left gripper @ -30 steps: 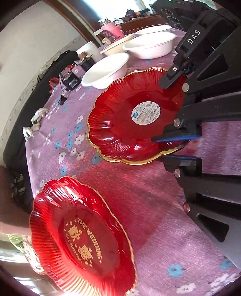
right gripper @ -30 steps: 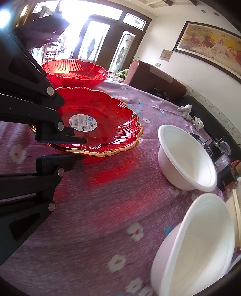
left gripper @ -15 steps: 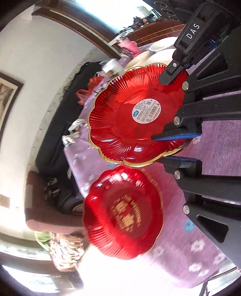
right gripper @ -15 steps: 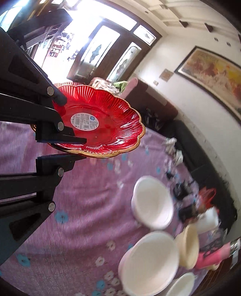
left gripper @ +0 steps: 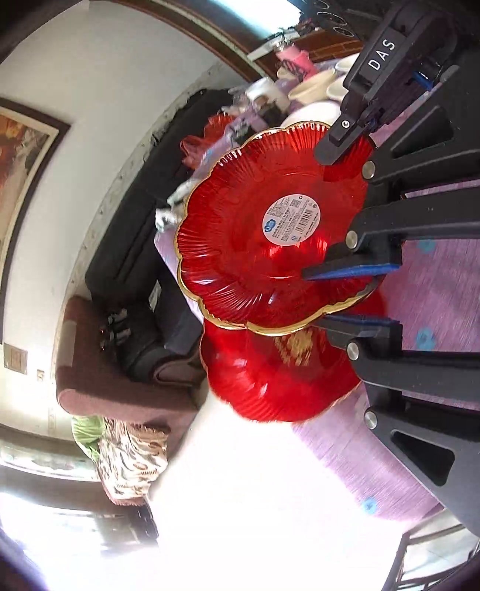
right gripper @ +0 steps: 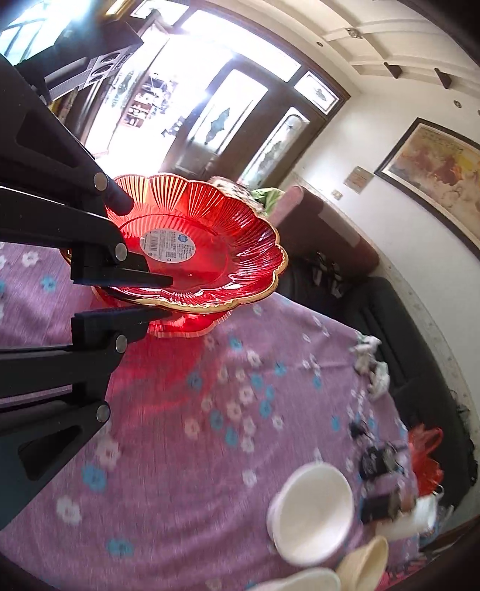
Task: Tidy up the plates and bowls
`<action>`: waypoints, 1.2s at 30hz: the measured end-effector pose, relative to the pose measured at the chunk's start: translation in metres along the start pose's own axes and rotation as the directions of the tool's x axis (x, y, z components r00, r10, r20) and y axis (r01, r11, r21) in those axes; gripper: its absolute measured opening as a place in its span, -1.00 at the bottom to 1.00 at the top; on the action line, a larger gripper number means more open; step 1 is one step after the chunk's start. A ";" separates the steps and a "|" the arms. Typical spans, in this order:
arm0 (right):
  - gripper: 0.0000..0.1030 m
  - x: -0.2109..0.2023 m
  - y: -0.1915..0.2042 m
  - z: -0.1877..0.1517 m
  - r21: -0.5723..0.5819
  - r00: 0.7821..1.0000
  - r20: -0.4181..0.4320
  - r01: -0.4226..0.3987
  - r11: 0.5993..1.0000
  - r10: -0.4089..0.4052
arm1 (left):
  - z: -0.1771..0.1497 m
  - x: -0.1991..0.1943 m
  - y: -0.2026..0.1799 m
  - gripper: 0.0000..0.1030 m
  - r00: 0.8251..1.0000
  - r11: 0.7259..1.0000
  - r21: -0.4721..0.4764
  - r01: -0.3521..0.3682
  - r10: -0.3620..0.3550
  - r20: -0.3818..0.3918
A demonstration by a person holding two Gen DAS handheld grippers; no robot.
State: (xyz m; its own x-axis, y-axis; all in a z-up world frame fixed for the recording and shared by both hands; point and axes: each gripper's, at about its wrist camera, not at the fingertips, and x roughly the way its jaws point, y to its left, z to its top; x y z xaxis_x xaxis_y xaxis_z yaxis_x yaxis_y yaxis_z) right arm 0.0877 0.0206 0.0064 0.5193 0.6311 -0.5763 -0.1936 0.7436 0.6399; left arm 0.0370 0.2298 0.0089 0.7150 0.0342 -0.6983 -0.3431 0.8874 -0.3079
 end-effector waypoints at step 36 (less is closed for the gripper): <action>-0.79 0.126 -0.007 -0.012 0.000 0.980 -0.184 0.074 0.997 -0.073 | 0.013 0.063 0.035 -0.53 0.944 0.962 0.186 -0.200 0.240 -0.228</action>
State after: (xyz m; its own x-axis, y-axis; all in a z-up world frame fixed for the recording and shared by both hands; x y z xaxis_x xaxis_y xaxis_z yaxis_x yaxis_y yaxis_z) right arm 0.1439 0.0973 -0.0769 0.3697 0.6052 -0.7050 -0.1548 0.7883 0.5955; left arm 0.0780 0.2687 -0.0368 0.4533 0.1400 -0.8803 -0.3599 0.9323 -0.0370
